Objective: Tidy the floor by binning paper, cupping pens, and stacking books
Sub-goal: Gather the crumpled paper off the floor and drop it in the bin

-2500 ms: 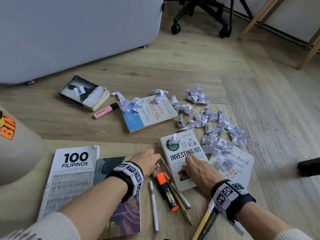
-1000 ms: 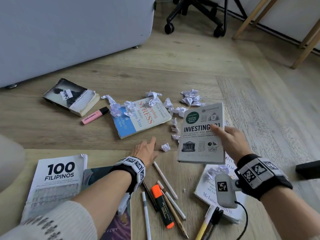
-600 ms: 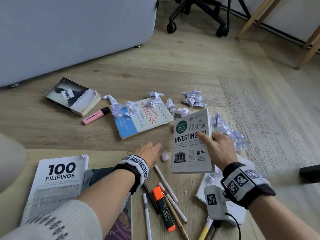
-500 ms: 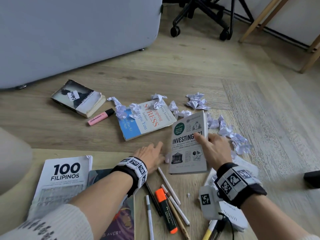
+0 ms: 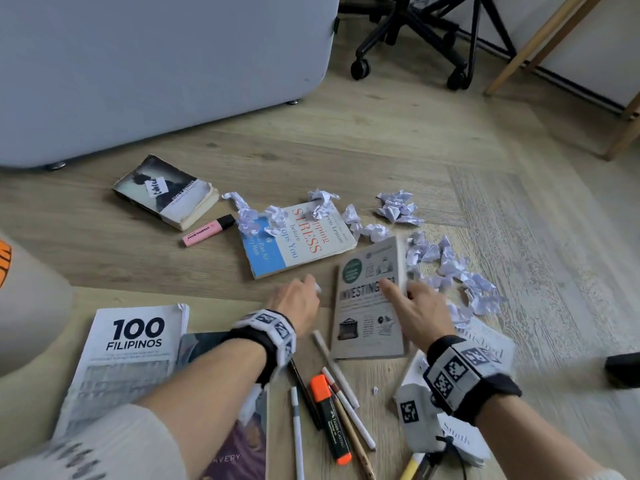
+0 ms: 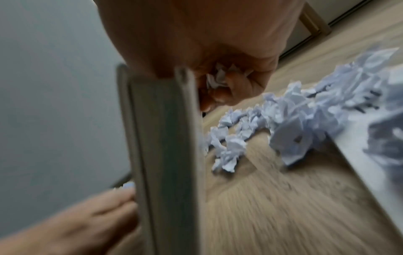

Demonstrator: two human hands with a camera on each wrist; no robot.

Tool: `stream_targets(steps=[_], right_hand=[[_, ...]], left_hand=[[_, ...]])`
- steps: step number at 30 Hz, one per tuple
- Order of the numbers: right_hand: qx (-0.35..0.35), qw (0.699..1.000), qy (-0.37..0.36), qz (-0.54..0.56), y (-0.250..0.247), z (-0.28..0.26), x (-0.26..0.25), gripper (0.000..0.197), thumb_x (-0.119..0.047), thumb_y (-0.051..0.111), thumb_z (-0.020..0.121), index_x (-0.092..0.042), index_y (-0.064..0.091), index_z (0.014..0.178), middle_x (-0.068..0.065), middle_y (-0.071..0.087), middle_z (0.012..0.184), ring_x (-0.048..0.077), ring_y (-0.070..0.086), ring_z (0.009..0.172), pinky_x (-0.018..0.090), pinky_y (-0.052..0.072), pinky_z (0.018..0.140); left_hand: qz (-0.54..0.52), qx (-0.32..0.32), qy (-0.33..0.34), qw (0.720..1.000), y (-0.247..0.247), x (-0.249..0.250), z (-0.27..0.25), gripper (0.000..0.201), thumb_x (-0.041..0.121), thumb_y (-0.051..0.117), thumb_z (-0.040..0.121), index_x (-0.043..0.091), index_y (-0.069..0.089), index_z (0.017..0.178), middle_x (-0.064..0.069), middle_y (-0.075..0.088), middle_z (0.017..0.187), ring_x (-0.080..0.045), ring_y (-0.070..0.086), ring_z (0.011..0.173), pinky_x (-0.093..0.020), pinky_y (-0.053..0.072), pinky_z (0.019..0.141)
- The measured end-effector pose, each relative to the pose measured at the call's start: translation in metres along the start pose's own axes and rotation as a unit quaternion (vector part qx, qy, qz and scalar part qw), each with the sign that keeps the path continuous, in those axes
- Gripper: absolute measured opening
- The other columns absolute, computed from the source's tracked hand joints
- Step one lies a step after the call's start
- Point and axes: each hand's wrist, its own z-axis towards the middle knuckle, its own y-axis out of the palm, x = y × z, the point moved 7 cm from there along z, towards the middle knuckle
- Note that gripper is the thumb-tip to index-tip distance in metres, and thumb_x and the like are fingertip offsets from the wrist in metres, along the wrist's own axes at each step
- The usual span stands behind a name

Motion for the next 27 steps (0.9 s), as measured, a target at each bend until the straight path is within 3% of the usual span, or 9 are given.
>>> stream_targets(steps=[3,6,9,13,14,17,18,21,27], right_hand=[[-0.144,0.988,0.036,0.044,0.038,-0.007,-0.001,0.055,-0.059,0.040,0.092,-0.011,0.064,0.080,0.004,0.070,0.085,0.019,0.068,0.078,0.026,0.056,0.067],[-0.247,0.968,0.036,0.001,0.058,-0.020,0.005,0.072,-0.071,0.034,0.087,-0.010,0.065,0.109,0.007,0.069,0.109,0.026,0.064,0.100,0.039,0.053,0.088],[-0.277,0.944,-0.003,-0.179,0.050,-0.039,0.027,0.034,-0.049,0.057,0.088,-0.020,0.060,0.105,-0.005,0.061,0.095,0.017,0.060,0.088,0.030,0.052,0.077],[-0.264,0.908,-0.107,-0.308,0.047,-0.069,0.047,0.039,-0.046,0.070,0.072,-0.025,0.056,0.101,-0.004,0.059,0.100,0.019,0.061,0.090,0.031,0.050,0.074],[-0.250,0.910,-0.129,-0.305,0.047,-0.072,0.048,0.039,-0.047,0.070,0.071,-0.026,0.056,0.101,-0.004,0.058,0.099,0.020,0.061,0.089,0.032,0.051,0.073],[-0.224,0.920,-0.154,-0.282,0.047,-0.075,0.044,0.031,-0.044,0.067,0.075,-0.027,0.057,0.099,-0.005,0.056,0.098,0.020,0.060,0.089,0.034,0.051,0.073],[-0.219,0.922,-0.163,-0.273,0.047,-0.077,0.042,0.028,-0.042,0.066,0.077,-0.027,0.058,0.099,-0.005,0.055,0.098,0.020,0.060,0.089,0.034,0.051,0.073],[-0.218,0.926,-0.177,-0.254,0.049,-0.080,0.037,0.020,-0.037,0.063,0.082,-0.028,0.060,0.100,-0.004,0.054,0.100,0.019,0.060,0.088,0.034,0.050,0.073],[-0.159,0.946,-0.174,-0.223,0.047,-0.080,0.038,0.013,-0.028,0.049,0.092,-0.016,0.053,0.093,-0.001,0.053,0.095,0.021,0.056,0.078,0.036,0.050,0.067]], left_hand=[[-0.039,0.100,0.011,0.994,-0.037,-0.010,-0.004,0.018,0.022,0.038,0.100,0.007,0.049,0.100,-0.020,0.064,0.099,-0.036,0.060,0.086,-0.036,0.038,0.068],[-0.075,0.130,0.033,0.988,-0.056,-0.005,-0.009,0.015,0.022,0.040,0.098,0.012,0.040,0.087,-0.012,0.052,0.084,-0.030,0.049,0.074,-0.036,0.035,0.066],[-0.078,0.106,0.054,0.990,-0.053,0.015,-0.015,0.017,0.019,0.044,0.094,0.012,0.039,0.080,-0.003,0.043,0.070,-0.026,0.044,0.067,-0.033,0.028,0.058],[-0.095,0.027,0.101,0.990,-0.016,0.050,-0.024,0.011,0.016,0.046,0.088,0.012,0.037,0.084,-0.007,0.047,0.065,-0.029,0.047,0.064,-0.035,0.032,0.052],[-0.090,0.004,0.116,0.989,-0.006,0.058,-0.026,0.008,0.015,0.045,0.087,0.015,0.040,0.093,-0.009,0.051,0.069,-0.031,0.050,0.067,-0.036,0.039,0.056],[-0.029,-0.071,0.170,0.983,0.024,0.075,-0.033,0.047,0.012,0.038,0.093,0.034,0.044,0.133,-0.009,0.056,0.080,-0.028,0.053,0.074,-0.037,0.046,0.069],[-0.002,-0.080,0.181,0.980,0.031,0.077,-0.035,0.047,0.013,0.036,0.096,0.037,0.046,0.135,-0.009,0.057,0.082,-0.027,0.055,0.076,-0.037,0.048,0.071],[0.073,-0.090,0.182,0.976,0.038,0.074,-0.034,0.028,0.020,0.035,0.099,0.024,0.060,0.111,-0.010,0.057,0.088,-0.029,0.059,0.082,-0.036,0.049,0.070],[0.139,-0.056,0.165,0.975,0.031,0.069,-0.035,0.021,0.026,0.039,0.095,0.018,0.059,0.093,-0.008,0.062,0.091,-0.027,0.061,0.084,-0.034,0.045,0.070]])
